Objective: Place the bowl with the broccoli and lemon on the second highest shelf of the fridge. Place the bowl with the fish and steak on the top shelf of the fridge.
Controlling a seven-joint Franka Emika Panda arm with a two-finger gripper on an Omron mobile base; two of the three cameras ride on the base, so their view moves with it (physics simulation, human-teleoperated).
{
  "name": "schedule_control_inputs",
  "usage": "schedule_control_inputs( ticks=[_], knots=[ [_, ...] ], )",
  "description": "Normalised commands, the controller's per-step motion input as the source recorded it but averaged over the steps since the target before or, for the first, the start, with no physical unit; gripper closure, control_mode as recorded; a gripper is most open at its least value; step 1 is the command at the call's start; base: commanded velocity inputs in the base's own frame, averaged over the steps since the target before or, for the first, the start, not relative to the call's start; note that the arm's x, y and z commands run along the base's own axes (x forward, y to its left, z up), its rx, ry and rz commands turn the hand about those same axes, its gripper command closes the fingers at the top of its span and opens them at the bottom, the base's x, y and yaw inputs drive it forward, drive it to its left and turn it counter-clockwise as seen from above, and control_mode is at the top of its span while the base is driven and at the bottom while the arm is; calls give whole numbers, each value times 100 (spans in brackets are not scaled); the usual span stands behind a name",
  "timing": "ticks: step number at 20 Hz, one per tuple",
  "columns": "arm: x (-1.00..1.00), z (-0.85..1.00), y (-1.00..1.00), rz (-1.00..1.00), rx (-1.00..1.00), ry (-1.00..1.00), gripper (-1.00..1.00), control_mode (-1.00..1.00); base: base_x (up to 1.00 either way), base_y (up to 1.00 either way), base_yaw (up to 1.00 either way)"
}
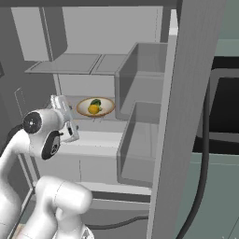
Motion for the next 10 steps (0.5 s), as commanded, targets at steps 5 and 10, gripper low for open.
schedule_control_inputs(
  ticks=[5, 10],
  knots=[
    [-100, 75, 0, 18, -11, 55, -100, -100, 0, 0, 0],
    [-81, -45, -31, 35, -15, 68, -100, -100, 0, 0, 0]
  ],
)
